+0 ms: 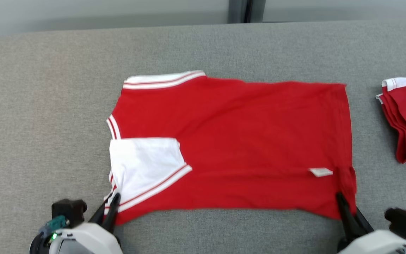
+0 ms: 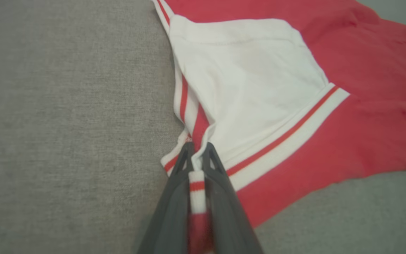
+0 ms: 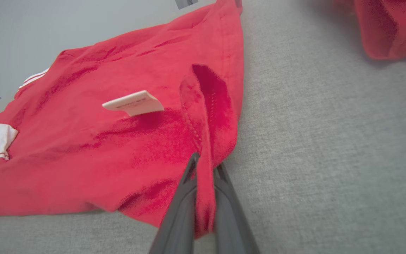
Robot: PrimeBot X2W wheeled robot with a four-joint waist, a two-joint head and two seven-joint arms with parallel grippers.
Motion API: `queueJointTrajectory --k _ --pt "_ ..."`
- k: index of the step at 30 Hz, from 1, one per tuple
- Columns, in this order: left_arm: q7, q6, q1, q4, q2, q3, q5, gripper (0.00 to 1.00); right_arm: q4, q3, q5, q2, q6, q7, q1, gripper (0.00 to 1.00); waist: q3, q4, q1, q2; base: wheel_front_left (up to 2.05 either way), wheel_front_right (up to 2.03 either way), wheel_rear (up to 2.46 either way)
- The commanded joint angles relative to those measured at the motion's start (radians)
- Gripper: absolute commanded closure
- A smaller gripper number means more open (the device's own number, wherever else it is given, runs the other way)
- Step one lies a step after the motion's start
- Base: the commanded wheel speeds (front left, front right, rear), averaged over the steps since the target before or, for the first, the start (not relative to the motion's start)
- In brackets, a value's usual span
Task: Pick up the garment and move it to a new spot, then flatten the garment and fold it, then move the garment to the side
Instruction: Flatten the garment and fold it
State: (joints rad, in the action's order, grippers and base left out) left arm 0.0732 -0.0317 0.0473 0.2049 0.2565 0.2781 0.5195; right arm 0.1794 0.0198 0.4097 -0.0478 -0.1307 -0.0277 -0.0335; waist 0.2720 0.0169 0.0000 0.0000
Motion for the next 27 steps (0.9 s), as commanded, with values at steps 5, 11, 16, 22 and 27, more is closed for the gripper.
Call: queueJointTrajectory --k 5,11,16,22,27 --pt "0.047 -0.061 -0.144 -0.137 0.027 -0.010 0.007 1.00 -0.073 -0.043 0.021 -0.007 0.000 0.048 -0.132 1.00 -0.058 0.011 0.0000 0.0000 0.00 0.00 0.00" --pt "0.119 -0.123 -0.290 -0.288 0.039 -0.006 0.021 1.00 -0.108 -0.078 0.041 -0.007 0.000 0.103 -0.244 1.00 -0.079 0.011 0.0000 0.0000 0.00 0.00 0.00" --pt "0.149 -0.135 -0.320 -0.310 0.040 0.004 0.033 1.00 -0.104 -0.076 0.046 -0.006 0.000 0.122 -0.253 1.00 -0.075 0.009 0.0000 0.0000 0.00 0.00 0.00" --pt "0.076 -0.114 -0.257 -0.296 0.007 -0.017 0.045 0.00 -0.147 -0.078 -0.001 -0.006 0.000 0.071 -0.181 0.00 -0.058 -0.005 0.0000 0.0000 0.00 0.00 0.00" --pt "-0.050 -0.114 -0.180 -0.317 0.005 -0.056 0.003 0.00 -0.233 -0.129 -0.061 -0.006 0.000 0.011 -0.110 0.00 -0.053 -0.008 0.0000 0.0000 0.00 0.00 0.00"
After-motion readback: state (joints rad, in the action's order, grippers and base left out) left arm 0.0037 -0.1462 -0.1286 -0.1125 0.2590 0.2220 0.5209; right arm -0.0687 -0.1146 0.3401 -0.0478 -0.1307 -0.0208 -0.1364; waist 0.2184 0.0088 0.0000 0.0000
